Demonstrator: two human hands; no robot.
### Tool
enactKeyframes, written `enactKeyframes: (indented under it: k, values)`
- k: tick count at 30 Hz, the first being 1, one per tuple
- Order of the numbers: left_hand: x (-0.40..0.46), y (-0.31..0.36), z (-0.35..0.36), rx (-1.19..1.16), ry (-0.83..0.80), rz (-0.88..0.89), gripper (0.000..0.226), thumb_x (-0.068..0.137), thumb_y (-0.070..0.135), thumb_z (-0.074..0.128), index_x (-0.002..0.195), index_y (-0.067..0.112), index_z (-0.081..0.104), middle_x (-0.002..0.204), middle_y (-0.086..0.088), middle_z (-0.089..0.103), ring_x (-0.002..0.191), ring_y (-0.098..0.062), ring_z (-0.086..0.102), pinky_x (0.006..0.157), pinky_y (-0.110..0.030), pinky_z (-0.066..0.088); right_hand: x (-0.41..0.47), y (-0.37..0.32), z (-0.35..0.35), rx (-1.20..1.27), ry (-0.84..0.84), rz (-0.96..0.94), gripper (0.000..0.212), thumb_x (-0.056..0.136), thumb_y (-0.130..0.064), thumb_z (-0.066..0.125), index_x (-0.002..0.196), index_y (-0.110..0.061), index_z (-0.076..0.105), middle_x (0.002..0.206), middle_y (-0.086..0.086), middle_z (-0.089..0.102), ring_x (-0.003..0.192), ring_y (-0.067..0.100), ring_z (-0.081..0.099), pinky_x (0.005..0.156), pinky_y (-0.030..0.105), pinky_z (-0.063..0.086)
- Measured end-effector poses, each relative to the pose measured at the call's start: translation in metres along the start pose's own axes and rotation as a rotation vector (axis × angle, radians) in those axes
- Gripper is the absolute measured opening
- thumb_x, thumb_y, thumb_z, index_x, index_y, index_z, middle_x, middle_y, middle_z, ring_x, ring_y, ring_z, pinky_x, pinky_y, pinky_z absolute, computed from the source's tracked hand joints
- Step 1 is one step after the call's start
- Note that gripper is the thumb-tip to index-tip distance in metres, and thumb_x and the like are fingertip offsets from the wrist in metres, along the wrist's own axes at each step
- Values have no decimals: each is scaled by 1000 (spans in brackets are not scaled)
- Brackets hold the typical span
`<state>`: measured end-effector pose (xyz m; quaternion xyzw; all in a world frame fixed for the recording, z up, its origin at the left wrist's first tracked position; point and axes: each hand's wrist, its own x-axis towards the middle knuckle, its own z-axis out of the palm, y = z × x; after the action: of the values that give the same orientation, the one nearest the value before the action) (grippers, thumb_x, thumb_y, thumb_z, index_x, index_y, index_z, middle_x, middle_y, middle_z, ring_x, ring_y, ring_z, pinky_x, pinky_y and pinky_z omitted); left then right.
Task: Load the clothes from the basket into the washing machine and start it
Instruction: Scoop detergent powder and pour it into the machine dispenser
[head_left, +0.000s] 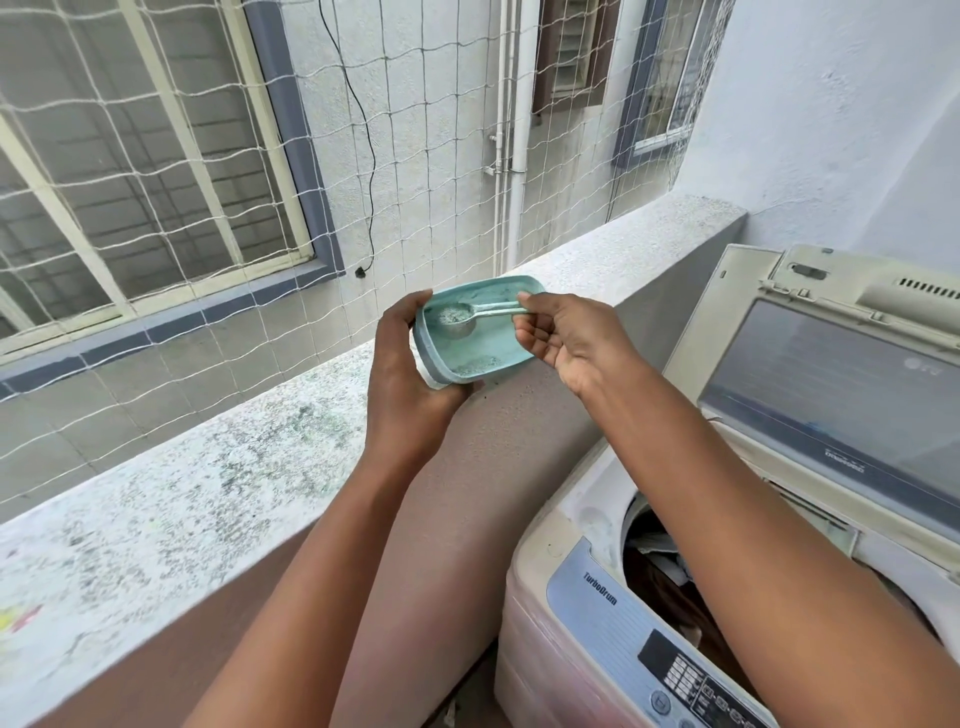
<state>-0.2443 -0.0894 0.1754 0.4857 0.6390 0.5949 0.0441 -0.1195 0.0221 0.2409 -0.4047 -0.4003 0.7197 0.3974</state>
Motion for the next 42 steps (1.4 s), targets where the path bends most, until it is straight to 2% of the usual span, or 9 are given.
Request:
enactKeyframes:
  k: [4, 8, 15, 19, 25, 30, 32, 38, 42]
  values:
    - [1, -2, 1, 26, 27, -91, 94, 62, 10, 90, 139, 23, 39, 132, 8, 53, 115, 7, 50, 85, -5, 41, 1, 1, -5, 5, 11, -7, 6, 85, 0, 71, 84, 0, 65, 60, 9, 64, 45, 10, 62, 46, 19, 53]
    - [3, -8, 2, 65, 36, -157, 94, 63, 19, 90, 140, 21, 38, 134, 4, 51, 121, -11, 51, 97, -25, 46, 2, 2, -14, 22, 32, -18, 6, 85, 0, 70, 87, 0, 65, 57, 7, 65, 46, 10, 62, 49, 20, 55]
    - [6, -10, 5, 111, 35, -231, 77, 58, 32, 86, 119, 32, 39, 123, 3, 51, 115, -17, 52, 94, -36, 48, 9, 11, -21, -89, 87, -116, 8, 85, -2, 72, 87, 1, 65, 61, 9, 67, 49, 12, 64, 52, 24, 56]
    - [6, -10, 5, 157, 16, -238, 104, 64, 31, 87, 148, 16, 28, 145, -6, 42, 134, -23, 42, 111, -43, 40, 11, 11, -25, -109, 92, -129, 9, 85, -2, 72, 86, 0, 64, 63, 10, 67, 51, 14, 64, 53, 25, 57]
    - [3, 1, 8, 224, 23, -107, 107, 70, 33, 88, 153, 13, 23, 152, -8, 30, 142, -20, 26, 112, -24, 21, 11, 6, -27, 23, 57, -62, 15, 86, -2, 71, 98, 4, 65, 59, 7, 66, 50, 12, 64, 50, 21, 55]
    - [-5, 17, 13, 210, 186, 63, 79, 81, 35, 80, 143, 9, 38, 145, -12, 37, 139, -28, 33, 116, -46, 30, 9, -4, -29, 93, 57, -55, 6, 87, -2, 70, 91, 2, 67, 65, 9, 66, 50, 11, 64, 50, 20, 54]
    - [-7, 27, 15, 153, 219, 94, 72, 86, 32, 76, 143, 9, 38, 144, -10, 37, 139, -25, 34, 115, -45, 30, 8, -9, -33, 121, 64, -54, 3, 87, -2, 70, 86, -1, 67, 62, 8, 66, 49, 11, 64, 49, 20, 53]
    - [1, 64, 47, -84, 83, 147, 81, 93, 30, 68, 154, 8, 19, 155, -7, 30, 147, -13, 27, 122, -33, 21, 5, -29, -64, 176, 117, -77, 7, 89, -4, 67, 82, -3, 65, 53, 4, 64, 44, 8, 62, 46, 18, 51]
    - [-3, 81, 85, -213, -2, 147, 77, 94, 30, 65, 153, 12, 20, 155, -4, 32, 147, -11, 28, 121, -26, 21, -1, -43, -105, 208, 187, -109, 10, 89, -4, 66, 80, -6, 64, 50, 2, 62, 44, 8, 60, 46, 18, 51]
